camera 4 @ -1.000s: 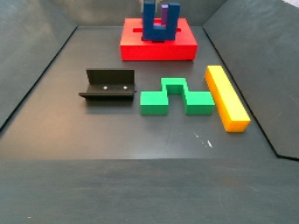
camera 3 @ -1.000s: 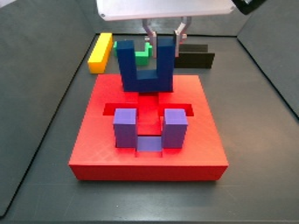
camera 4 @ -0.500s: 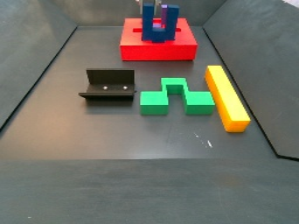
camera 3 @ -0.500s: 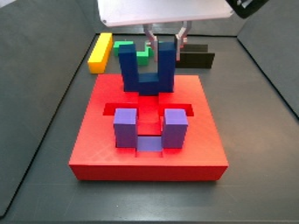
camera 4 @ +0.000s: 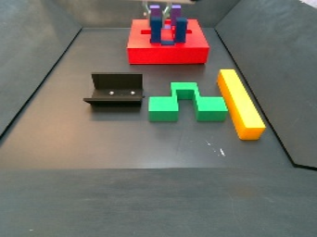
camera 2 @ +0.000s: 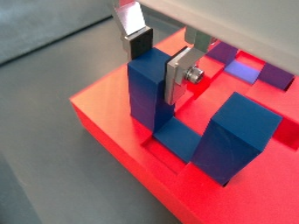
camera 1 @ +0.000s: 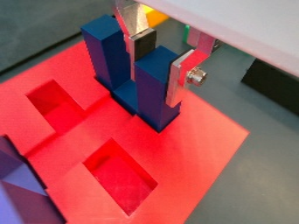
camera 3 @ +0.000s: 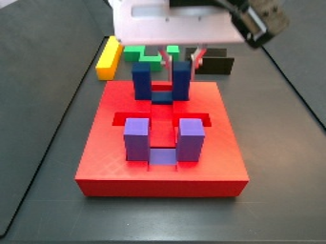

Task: Pick up the blue object. Move up. Place the blue object on the fixture. Regrasp the blue object. Move to above the board. Insert the blue object.
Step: Insert the blue object.

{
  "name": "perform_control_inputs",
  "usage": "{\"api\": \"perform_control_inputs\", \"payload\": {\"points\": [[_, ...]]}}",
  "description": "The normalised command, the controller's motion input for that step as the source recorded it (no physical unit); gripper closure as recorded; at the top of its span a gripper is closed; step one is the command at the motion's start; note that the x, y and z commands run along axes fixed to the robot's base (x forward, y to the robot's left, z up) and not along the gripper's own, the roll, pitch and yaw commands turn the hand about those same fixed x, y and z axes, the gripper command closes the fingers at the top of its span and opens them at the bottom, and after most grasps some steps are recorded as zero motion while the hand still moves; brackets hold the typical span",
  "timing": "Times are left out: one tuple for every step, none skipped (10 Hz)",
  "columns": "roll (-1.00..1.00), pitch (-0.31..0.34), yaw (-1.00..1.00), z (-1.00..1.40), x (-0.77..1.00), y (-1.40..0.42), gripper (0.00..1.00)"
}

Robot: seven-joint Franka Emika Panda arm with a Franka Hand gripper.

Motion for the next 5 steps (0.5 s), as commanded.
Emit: {"api": "perform_control_inputs", "payload": {"points": [[0.02, 0.204, -0.12, -0.57, 0.21, 0.00, 1.00], [0.00, 0.070, -0.05, -0.04, 0.03, 0.00, 1.00], [0.00, -0.014, 0.00, 0.00, -0.02, 0.00, 1.00], [0.00, -0.029, 0.00, 0.00, -0.04, 0.00, 1.00], [0.11, -0.057, 0.00, 0.00, -0.04, -0.11, 1.00]]}}
